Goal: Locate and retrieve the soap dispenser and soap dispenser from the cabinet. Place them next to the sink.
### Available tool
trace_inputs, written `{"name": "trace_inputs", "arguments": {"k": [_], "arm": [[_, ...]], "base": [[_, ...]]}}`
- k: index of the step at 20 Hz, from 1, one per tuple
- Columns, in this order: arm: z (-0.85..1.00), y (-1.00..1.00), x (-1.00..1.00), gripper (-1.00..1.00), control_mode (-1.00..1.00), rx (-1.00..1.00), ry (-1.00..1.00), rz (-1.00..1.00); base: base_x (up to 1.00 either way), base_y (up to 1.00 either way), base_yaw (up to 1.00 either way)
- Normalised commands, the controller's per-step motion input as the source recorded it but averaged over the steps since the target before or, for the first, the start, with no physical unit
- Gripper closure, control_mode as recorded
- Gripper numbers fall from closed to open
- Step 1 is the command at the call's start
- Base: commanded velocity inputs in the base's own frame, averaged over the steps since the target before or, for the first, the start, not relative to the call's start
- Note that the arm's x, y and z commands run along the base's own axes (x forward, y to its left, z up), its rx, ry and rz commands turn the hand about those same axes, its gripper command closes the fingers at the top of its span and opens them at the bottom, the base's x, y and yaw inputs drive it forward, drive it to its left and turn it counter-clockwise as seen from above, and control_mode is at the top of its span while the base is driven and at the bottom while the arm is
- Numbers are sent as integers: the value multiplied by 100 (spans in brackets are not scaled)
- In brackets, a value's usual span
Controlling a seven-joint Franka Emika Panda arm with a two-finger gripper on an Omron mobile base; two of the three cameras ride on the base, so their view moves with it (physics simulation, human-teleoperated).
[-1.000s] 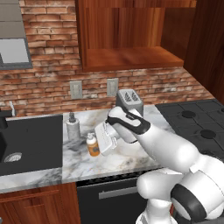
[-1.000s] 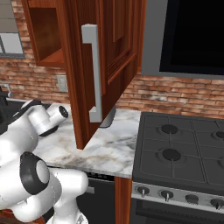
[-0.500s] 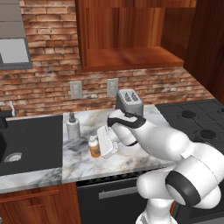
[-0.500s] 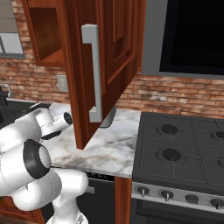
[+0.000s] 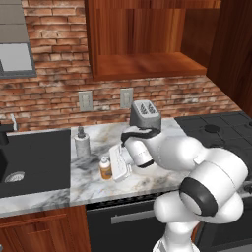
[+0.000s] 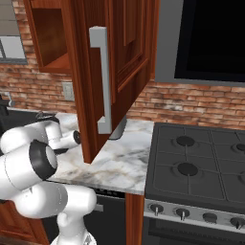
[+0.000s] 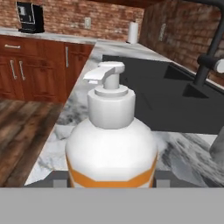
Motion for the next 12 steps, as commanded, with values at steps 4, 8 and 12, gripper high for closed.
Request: {"name": "trace_inputs", "arguments": {"k": [4, 8, 12], "arm": [[-18, 0, 13, 100, -100, 7, -5, 3], [-21, 4, 6, 100, -100, 6, -6, 3], [-20, 6, 9, 100, -100, 6, -6, 4]], "base": [[0, 0, 0], [0, 0, 0], [0, 0, 0]]}}
